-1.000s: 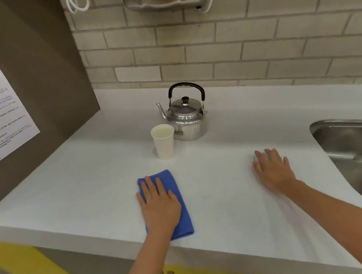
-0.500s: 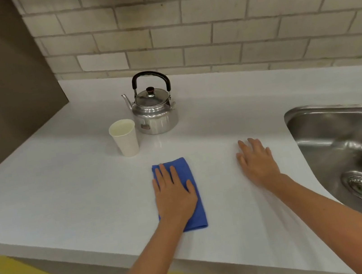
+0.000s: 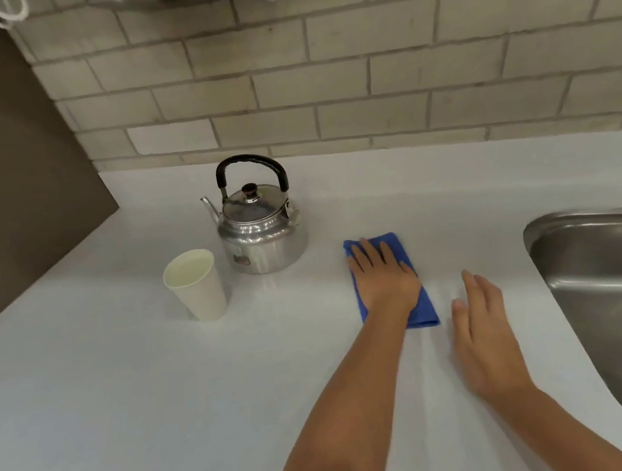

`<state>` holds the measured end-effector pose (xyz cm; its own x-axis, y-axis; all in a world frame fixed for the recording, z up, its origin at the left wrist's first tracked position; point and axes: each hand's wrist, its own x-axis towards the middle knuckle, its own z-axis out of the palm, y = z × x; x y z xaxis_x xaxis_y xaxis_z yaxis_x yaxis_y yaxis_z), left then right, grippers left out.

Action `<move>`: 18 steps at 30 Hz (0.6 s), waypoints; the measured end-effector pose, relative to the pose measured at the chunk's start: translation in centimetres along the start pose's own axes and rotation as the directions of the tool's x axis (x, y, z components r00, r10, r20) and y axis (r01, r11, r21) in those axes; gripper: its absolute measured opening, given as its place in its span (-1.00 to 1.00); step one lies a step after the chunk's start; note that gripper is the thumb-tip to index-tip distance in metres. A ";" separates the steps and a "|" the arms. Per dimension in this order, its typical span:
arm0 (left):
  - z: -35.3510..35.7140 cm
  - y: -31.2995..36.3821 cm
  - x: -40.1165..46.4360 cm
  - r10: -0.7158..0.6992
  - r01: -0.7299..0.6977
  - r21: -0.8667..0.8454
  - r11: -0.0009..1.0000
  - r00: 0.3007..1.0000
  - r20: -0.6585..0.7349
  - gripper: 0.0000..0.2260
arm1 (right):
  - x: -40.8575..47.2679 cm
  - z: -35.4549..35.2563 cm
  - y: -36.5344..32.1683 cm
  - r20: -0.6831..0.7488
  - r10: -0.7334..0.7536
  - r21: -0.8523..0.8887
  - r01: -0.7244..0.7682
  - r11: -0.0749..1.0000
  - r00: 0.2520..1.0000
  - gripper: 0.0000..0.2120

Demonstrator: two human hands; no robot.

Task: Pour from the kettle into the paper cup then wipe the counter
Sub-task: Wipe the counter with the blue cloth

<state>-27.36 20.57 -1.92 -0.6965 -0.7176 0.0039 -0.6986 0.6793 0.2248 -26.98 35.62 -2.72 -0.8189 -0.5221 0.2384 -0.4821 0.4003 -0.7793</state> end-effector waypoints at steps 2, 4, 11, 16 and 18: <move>0.5 -1.7 -2.3 0.156 -0.157 -0.056 0.986 0.987 -0.023 -0.52 | 0.1 -0.1 0.1 0.000 0.006 0.020 -0.006 1.000 1.000 -0.56; 1.2 -4.4 -5.1 0.197 -0.208 -0.125 0.970 0.976 -0.097 -0.51 | 0.1 0.0 0.1 0.035 0.002 -0.031 -0.001 1.000 0.999 -0.57; 0.2 -2.1 -1.6 0.003 -0.006 -0.045 0.999 0.998 -0.063 -0.50 | 0.2 -0.1 -0.6 0.103 0.005 -0.153 0.011 0.988 0.995 -0.57; 0.7 -1.9 -2.2 0.093 -0.095 -0.053 0.994 0.995 -0.048 -0.53 | 0.8 -0.6 -0.6 0.170 0.071 -0.019 -0.068 0.997 0.983 -0.56; 1.3 -2.6 -6.6 0.127 -0.138 -0.092 0.986 0.985 -0.115 -0.53 | 0.9 -0.3 -0.7 0.175 0.040 -0.203 -0.004 0.979 0.984 -0.56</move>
<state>-21.20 23.72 -3.77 -0.7563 -0.6381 0.1444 -0.5775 0.7548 0.3110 -27.43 35.08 -1.81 -0.7705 -0.6293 0.1014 -0.5317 0.5468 -0.6467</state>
